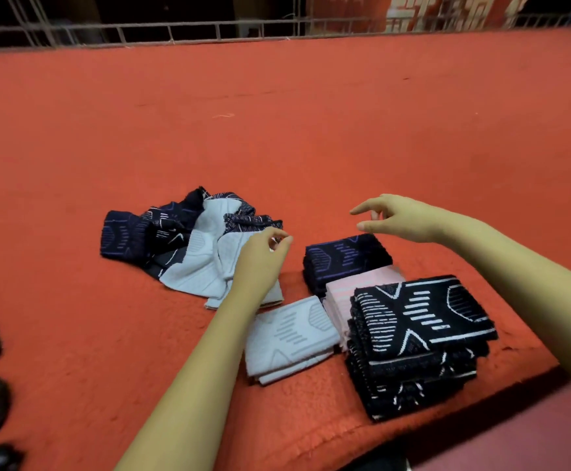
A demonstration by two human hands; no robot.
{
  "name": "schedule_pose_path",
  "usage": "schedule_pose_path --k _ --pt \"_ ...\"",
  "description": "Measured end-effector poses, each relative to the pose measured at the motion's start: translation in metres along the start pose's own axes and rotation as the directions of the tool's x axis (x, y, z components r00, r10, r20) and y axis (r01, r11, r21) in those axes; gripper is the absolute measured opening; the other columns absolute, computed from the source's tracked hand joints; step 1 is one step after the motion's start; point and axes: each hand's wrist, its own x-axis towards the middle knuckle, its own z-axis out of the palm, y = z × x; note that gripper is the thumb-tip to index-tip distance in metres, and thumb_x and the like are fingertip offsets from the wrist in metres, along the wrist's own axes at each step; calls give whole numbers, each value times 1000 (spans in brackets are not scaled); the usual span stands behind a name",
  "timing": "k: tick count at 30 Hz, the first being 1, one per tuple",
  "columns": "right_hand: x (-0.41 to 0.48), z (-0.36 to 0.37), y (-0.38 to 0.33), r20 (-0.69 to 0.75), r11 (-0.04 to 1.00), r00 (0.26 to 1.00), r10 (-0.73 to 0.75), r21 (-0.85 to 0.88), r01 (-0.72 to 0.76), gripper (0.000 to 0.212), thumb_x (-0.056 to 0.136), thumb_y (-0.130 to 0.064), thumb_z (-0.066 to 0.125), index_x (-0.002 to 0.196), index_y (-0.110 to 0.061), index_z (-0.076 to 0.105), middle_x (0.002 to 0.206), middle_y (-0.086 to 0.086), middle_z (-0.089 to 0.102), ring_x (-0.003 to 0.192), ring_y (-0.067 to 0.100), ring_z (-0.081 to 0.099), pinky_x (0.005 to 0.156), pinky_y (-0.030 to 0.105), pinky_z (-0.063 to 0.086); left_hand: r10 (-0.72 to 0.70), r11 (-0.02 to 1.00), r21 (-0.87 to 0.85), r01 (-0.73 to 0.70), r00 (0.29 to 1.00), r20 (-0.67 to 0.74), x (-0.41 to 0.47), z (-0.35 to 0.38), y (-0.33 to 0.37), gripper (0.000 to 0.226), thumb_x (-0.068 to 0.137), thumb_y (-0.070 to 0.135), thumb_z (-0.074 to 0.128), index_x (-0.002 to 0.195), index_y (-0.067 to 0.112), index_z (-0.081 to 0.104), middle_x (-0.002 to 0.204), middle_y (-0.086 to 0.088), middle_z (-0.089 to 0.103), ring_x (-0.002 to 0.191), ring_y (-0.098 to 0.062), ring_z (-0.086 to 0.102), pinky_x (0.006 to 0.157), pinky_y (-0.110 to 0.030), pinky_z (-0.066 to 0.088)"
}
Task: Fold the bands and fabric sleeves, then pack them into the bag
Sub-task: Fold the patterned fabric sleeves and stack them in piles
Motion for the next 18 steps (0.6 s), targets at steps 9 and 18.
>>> schedule_pose_path --k 9,18 --pt "80 61 -135 1 993 993 -114 23 114 37 95 -28 53 128 -12 56 89 -5 50 75 12 48 64 21 34 -87 853 515 91 996 -33 15 -114 -50 29 92 32 50 115 17 61 108 -7 61 103 -29 57 87 -38 44" --pt "174 158 -244 -166 969 980 -111 203 144 27 94 -29 52 102 -7 66 95 14 68 89 28 61 76 32 46 -239 789 478 387 909 -342 39 -198 -127 33 96 25 43 122 6 53 121 -23 52 113 -41 49 94 -43 39"
